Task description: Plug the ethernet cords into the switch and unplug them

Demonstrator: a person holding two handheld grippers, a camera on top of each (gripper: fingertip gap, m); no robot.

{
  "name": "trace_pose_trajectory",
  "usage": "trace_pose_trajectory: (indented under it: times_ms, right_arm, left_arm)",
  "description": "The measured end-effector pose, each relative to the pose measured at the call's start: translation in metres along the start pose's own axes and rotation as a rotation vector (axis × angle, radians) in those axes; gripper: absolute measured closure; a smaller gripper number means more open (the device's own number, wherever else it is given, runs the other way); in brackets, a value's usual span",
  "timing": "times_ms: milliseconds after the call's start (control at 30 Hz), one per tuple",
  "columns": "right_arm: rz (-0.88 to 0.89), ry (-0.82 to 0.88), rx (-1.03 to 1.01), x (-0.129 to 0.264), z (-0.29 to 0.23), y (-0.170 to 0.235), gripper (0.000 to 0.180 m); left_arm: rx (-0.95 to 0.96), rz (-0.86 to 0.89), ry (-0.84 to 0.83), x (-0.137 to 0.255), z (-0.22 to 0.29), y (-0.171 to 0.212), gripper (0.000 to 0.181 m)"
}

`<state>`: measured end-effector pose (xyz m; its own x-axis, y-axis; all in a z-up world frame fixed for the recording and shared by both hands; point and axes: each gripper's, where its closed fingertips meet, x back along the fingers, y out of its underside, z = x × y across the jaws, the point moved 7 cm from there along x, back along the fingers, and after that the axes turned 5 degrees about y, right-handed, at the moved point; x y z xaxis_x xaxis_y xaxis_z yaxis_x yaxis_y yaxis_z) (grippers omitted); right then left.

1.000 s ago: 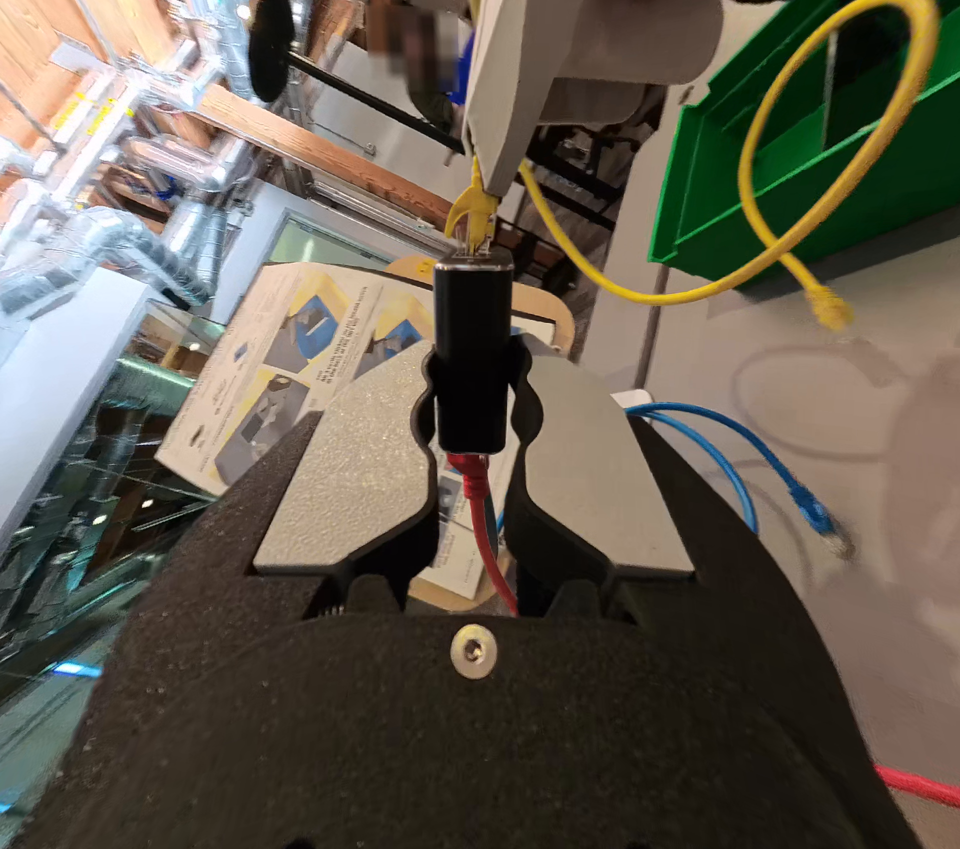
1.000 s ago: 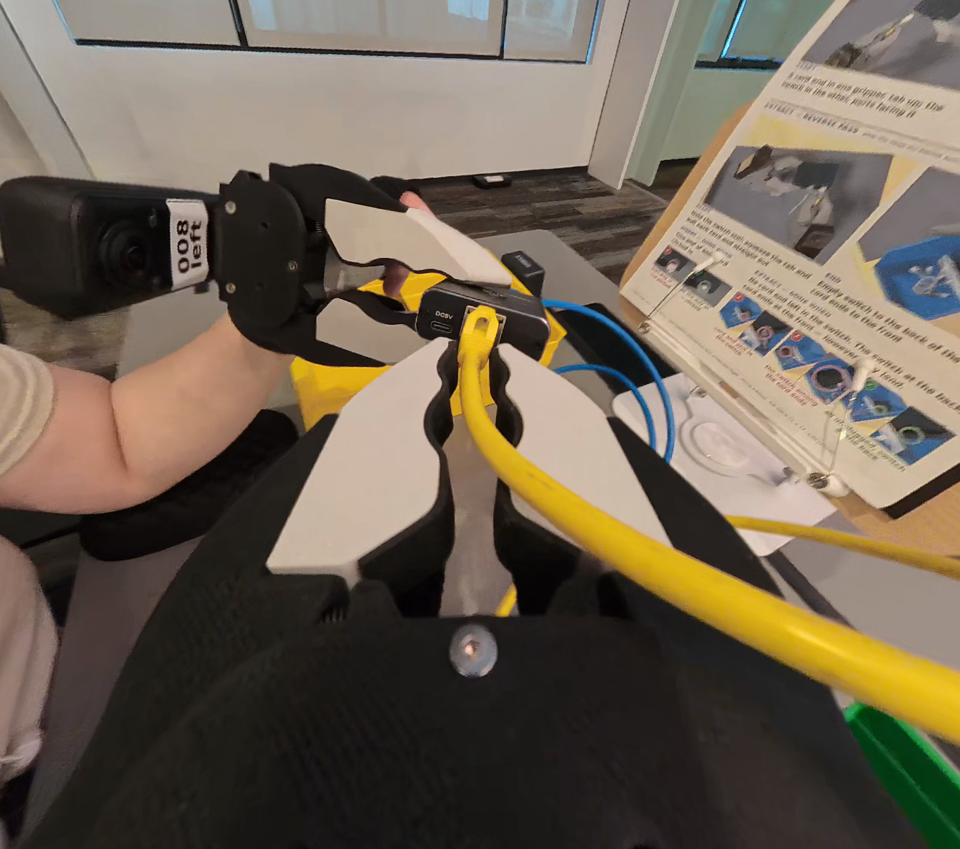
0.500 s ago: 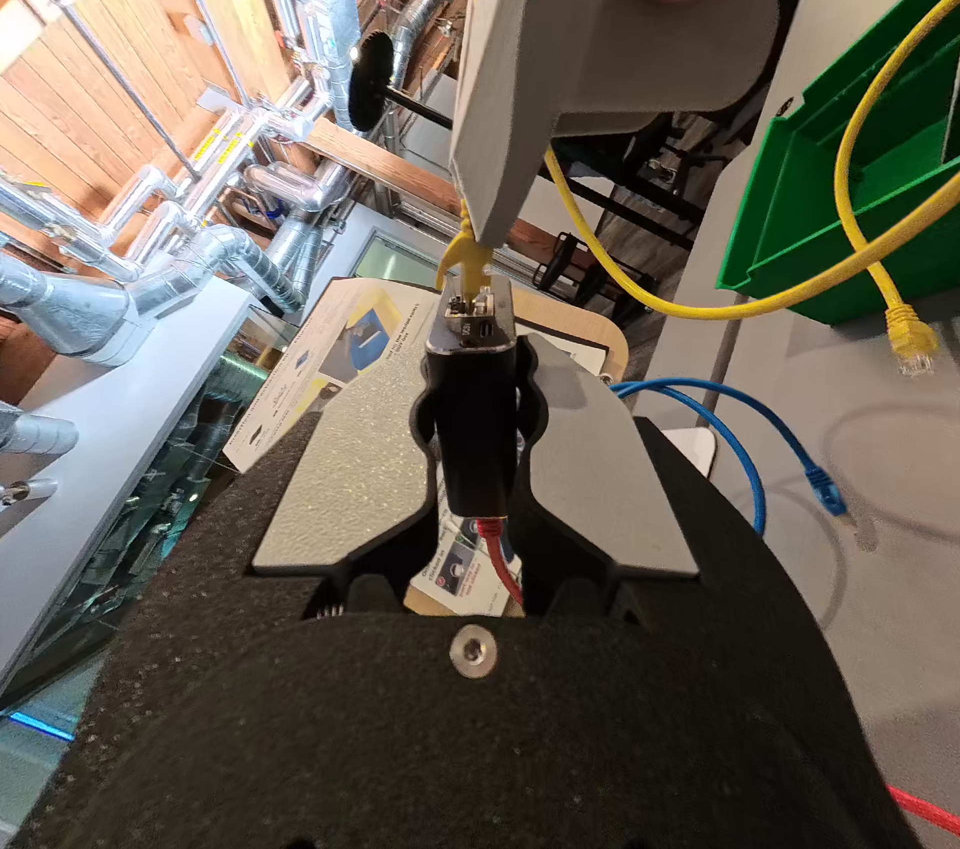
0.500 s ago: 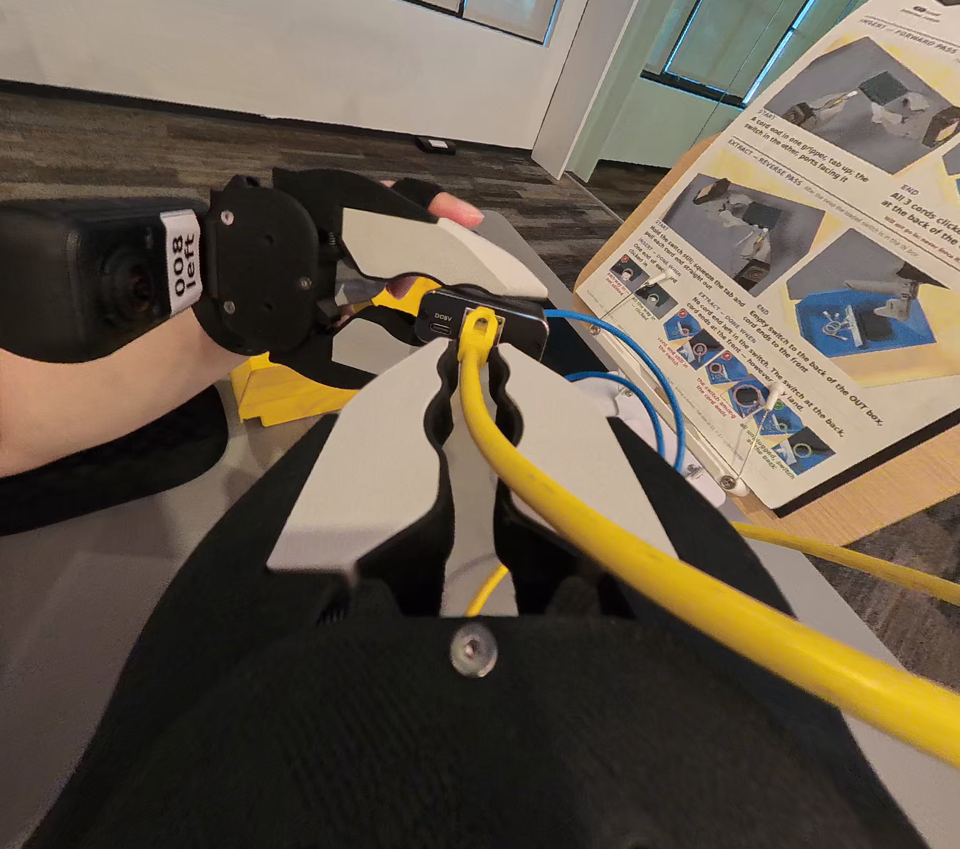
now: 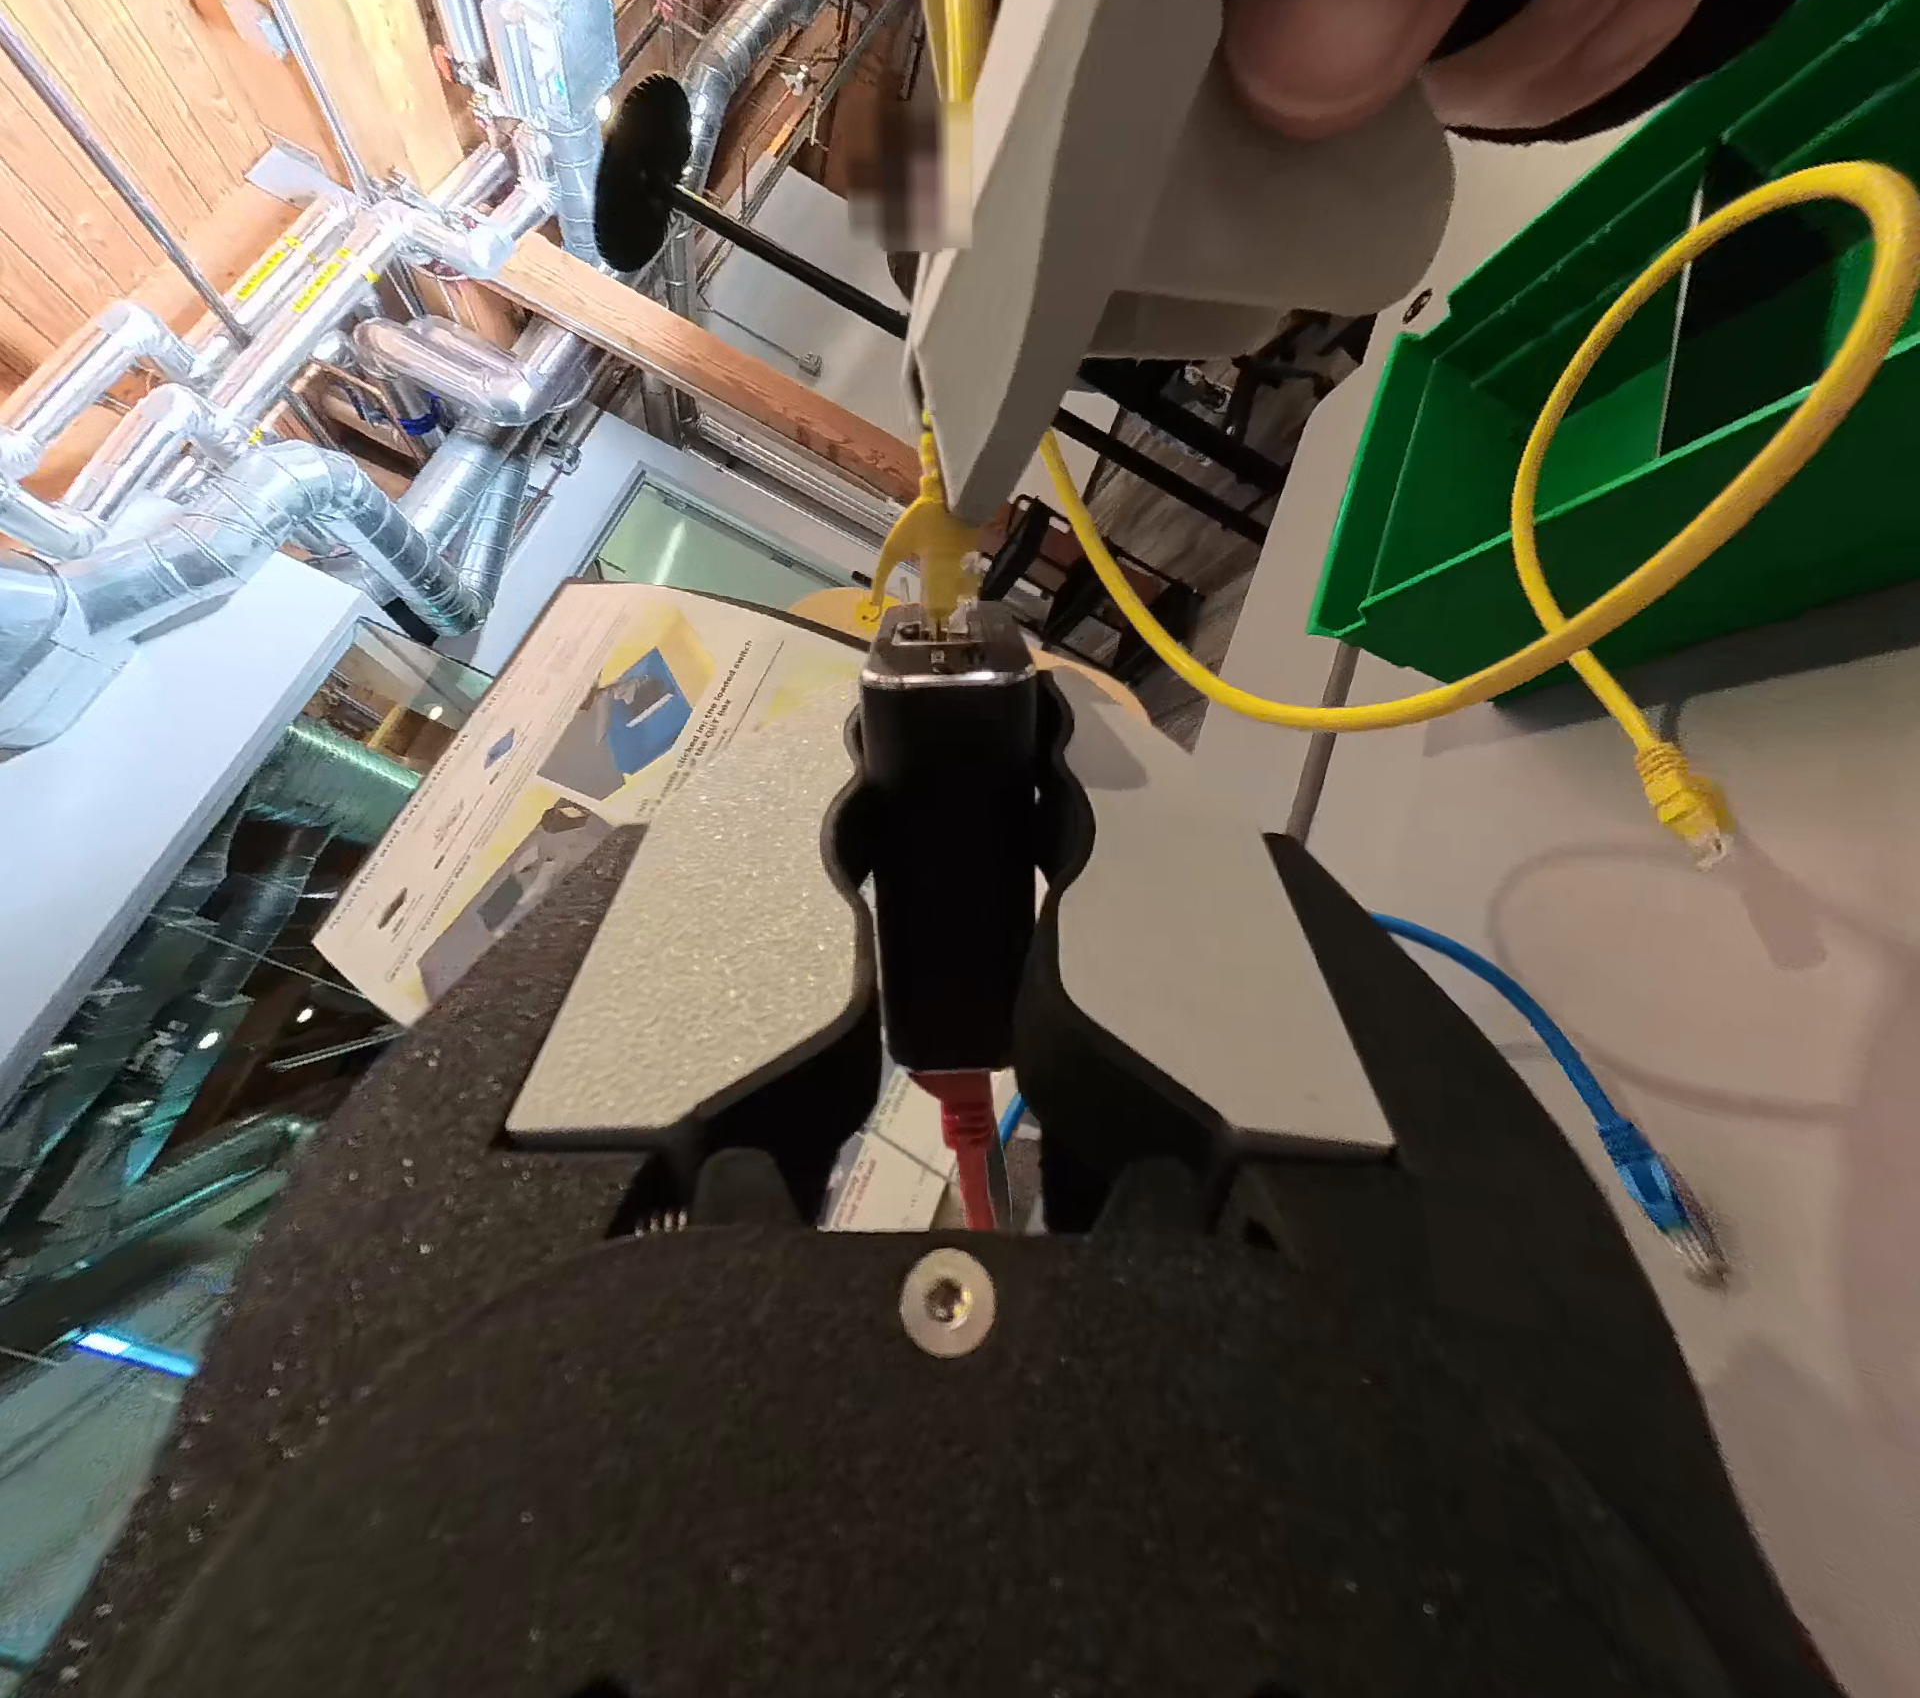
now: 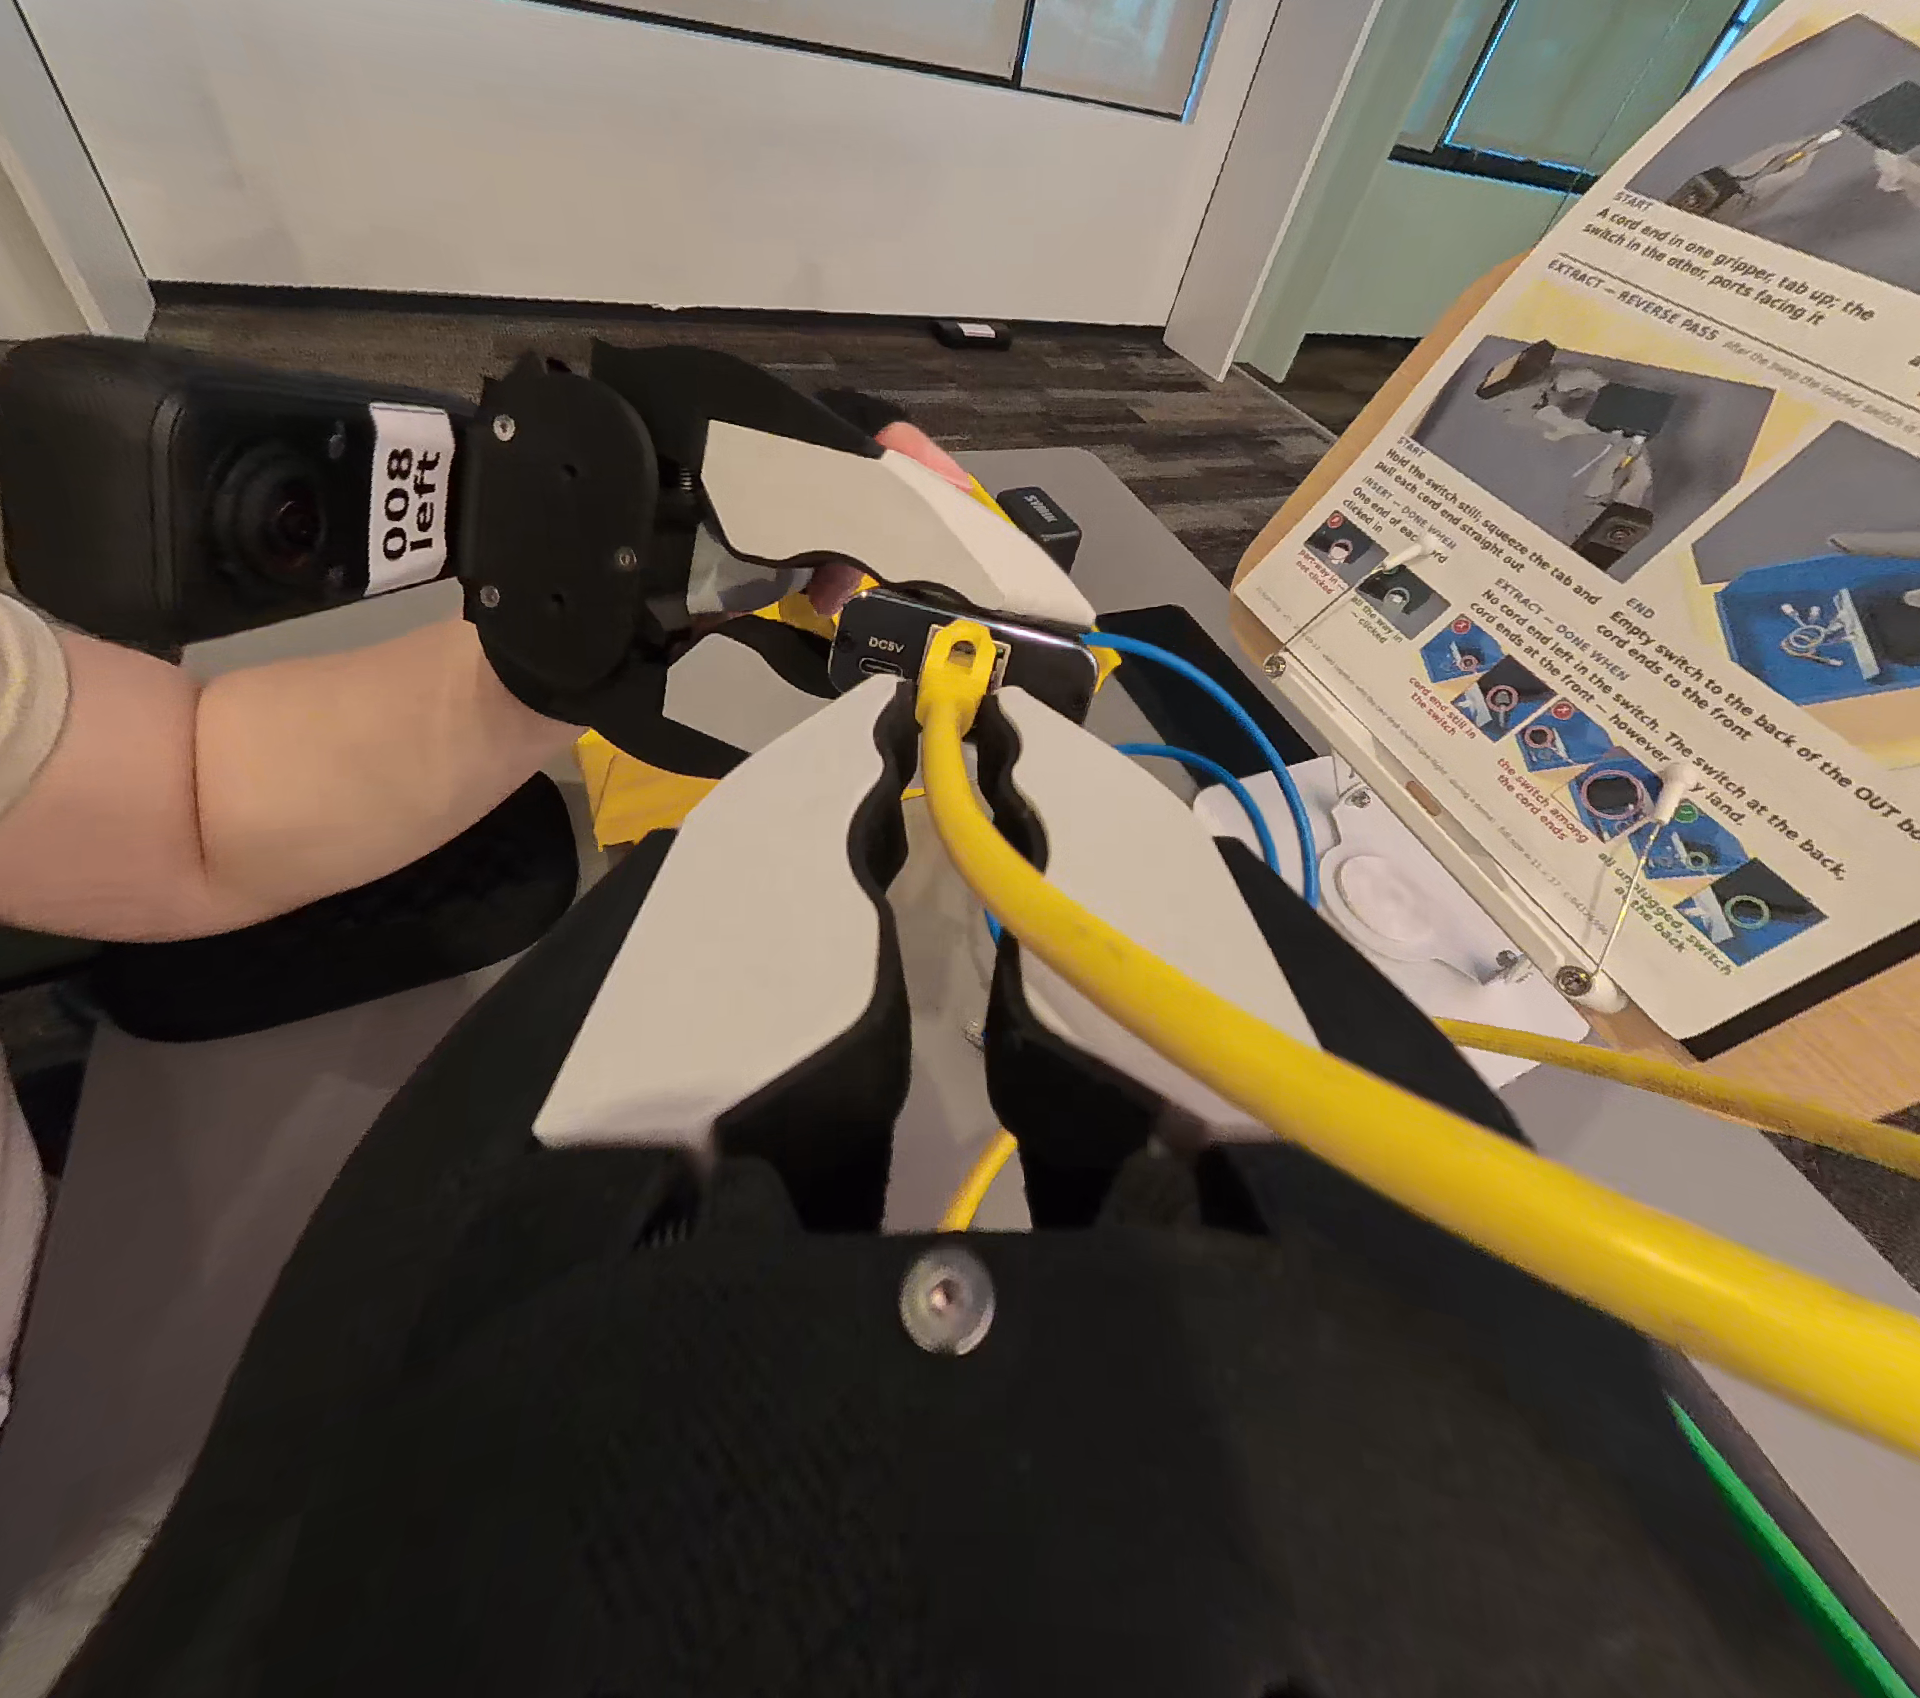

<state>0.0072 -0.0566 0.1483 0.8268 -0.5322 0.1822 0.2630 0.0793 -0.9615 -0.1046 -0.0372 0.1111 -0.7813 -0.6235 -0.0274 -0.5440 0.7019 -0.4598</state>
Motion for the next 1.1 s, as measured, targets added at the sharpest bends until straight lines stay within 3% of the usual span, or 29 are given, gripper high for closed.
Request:
trace_pose_trajectory:
  times_ms: [400, 567, 700, 867, 1000, 1100]
  right_arm:
    - [-0.026, -0.062, -0.095, -0.003, 0.006, 0.009, 0.167]
    - [0.02, -0.052, -0.103, -0.01, 0.014, 0.01, 0.167]
    - [0.015, -0.036, -0.045, -0.012, 0.022, 0.014, 0.169]
    - [-0.031, -0.053, 0.357, 0.007, -0.005, 0.01, 0.166]
    - [0.022, 0.136, 0.837, -0.003, -0.03, 0.01, 0.152]
    - [0.014, 0.182, 0.972, -0.018, -0.03, 0.023, 0.151]
  left_arm:
    - [0.015, -0.029, 0.055, -0.003, 0.006, 0.002, 0.155]
    - [-0.043, -0.067, -0.008, -0.007, 0.002, 0.008, 0.154]
    - [0.02, -0.116, -0.018, -0.007, -0.008, 0.017, 0.155]
    - [0.036, -0.194, 0.048, -0.003, -0.01, 0.029, 0.155]
    - [0.022, -0.236, 0.161, -0.011, 0.005, 0.029, 0.154]
    - [-0.004, -0.297, 0.208, -0.016, 0.013, 0.031, 0.155]
